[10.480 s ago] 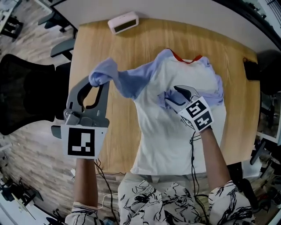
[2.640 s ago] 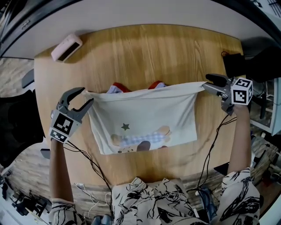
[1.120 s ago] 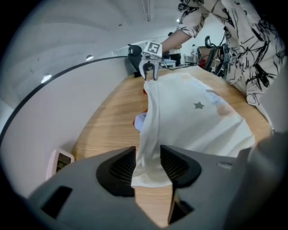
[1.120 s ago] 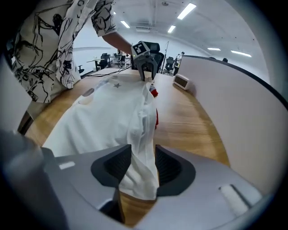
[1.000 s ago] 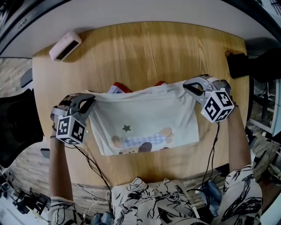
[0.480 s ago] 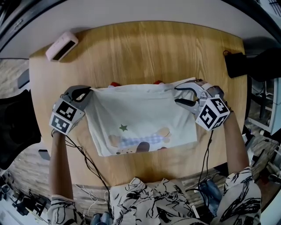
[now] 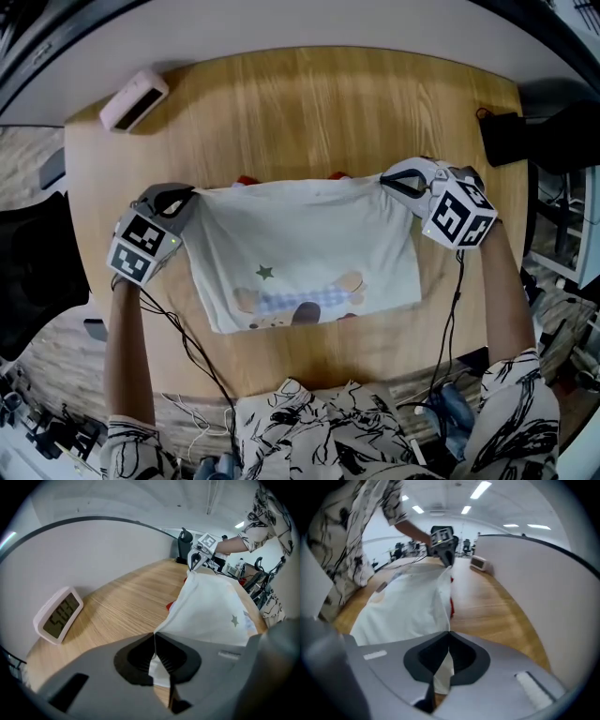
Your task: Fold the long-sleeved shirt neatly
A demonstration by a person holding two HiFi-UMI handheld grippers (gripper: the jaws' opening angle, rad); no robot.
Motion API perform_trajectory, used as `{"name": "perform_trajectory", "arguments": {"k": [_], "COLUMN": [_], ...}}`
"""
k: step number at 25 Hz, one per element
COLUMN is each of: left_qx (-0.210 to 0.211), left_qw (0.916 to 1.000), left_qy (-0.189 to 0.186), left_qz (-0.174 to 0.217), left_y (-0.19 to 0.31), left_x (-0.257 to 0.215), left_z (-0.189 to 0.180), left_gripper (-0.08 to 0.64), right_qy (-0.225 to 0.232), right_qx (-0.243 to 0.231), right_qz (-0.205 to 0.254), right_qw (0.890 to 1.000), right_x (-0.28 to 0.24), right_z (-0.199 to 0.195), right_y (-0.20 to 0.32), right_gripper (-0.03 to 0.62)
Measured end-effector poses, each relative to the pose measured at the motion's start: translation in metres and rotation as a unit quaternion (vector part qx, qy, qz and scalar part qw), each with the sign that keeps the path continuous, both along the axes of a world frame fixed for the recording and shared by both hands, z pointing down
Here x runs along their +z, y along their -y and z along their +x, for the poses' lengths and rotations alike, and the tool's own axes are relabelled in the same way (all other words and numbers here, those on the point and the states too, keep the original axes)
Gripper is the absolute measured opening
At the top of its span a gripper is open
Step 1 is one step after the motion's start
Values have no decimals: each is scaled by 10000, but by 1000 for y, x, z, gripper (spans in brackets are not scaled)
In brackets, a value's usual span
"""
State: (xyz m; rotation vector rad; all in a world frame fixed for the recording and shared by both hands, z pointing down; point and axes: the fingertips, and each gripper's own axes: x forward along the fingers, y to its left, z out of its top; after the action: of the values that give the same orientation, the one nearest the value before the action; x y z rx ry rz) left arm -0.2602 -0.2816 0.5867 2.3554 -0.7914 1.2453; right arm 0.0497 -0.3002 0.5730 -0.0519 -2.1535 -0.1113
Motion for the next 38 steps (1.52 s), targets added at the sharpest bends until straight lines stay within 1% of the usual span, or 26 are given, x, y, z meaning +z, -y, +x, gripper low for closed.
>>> {"name": "perform_trajectory", "arguments": {"k": [2, 4, 7, 8, 9, 10, 11, 12, 13, 15, 17, 19, 22, 25, 28, 29, 31, 33, 35, 36, 38], "left_qx": [-152, -318, -587, -652, -706, -747, -770, -768, -740, -636, -585, -634, -805, -1025, -1196, -1260, -1408, -1543, -1631, -1655, -1701], "left_qw": [9998, 9990, 9967, 9959, 9954, 9951, 9950, 9949, 9949, 9957, 9966, 9970, 9953, 9901, 9865, 9855, 9827, 9797, 9788, 9791, 9801], "left_qy": [34, 49, -167, -259, -349, -439, -534, -625, -687, -675, -564, -436, -464, -620, -562, -534, -557, -622, -633, -611, -527], "left_qz": [-150, -323, -535, -564, -549, -474, -350, -210, -89, 66, 154, 118, -283, -731, -970, -1002, -1067, -1121, -1068, -1008, -872], "left_y": [-1, -5, -5, -3, -1, 1, 0, -4, -12, -39, -73, -109, -167, -223, -266, -275, -288, -294, -295, -294, -293], "left_x": [3, 8, 14, 14, 11, 4, -7, -21, -36, -60, -70, -69, -61, -51, -34, -28, -17, -8, -3, -1, 1], "left_z": [-3, -7, -9, -10, -12, -15, -18, -21, -23, -24, -20, -17, -12, -4, 5, 7, 12, 16, 21, 24, 26], "left_gripper": [15, 15, 30, 62, 103, 198, 238, 256, 259, 258, 258, 258, 258, 241, 233, 233, 232, 223, 197, 189, 148], "right_qy": [65, -47, -27, -4, -1, 2, 35, 107, 206, 420, 542, 580, 571, 427, 295, 293, 283, 270, 308, 343, 411], "right_qx": [778, 1210, 1819, 1991, 2089, 2128, 2151, 2184, 2234, 2385, 2575, 2767, 3060, 3345, 3606, 3729, 3954, 4088, 4215, 4283, 4430], "right_qz": [-464, -702, -889, -886, -816, -696, -568, -477, -447, -498, -576, -681, -976, -1280, -1481, -1513, -1566, -1610, -1615, -1596, -1479], "right_qw": [9959, 9902, 9793, 9760, 9745, 9746, 9749, 9746, 9735, 9690, 9630, 9568, 9453, 9327, 9204, 9150, 9046, 8979, 8918, 8888, 8833], "right_x": [4, 14, 23, 24, 23, 18, 10, -1, -14, -34, -41, -40, -31, -18, -5, 0, 10, 20, 27, 29, 30], "right_z": [4, 7, 11, 12, 13, 17, 22, 28, 34, 47, 58, 65, 74, 90, 104, 107, 112, 112, 111, 110, 110], "right_y": [18, 25, 31, 33, 34, 34, 31, 25, 16, -9, -40, -69, -114, -159, -197, -205, -217, -226, -232, -233, -233], "right_gripper": [15, 16, 21, 48, 121, 172, 200, 226, 242, 242, 242, 243, 265, 304, 321, 322, 344, 344, 344, 337, 263]}}
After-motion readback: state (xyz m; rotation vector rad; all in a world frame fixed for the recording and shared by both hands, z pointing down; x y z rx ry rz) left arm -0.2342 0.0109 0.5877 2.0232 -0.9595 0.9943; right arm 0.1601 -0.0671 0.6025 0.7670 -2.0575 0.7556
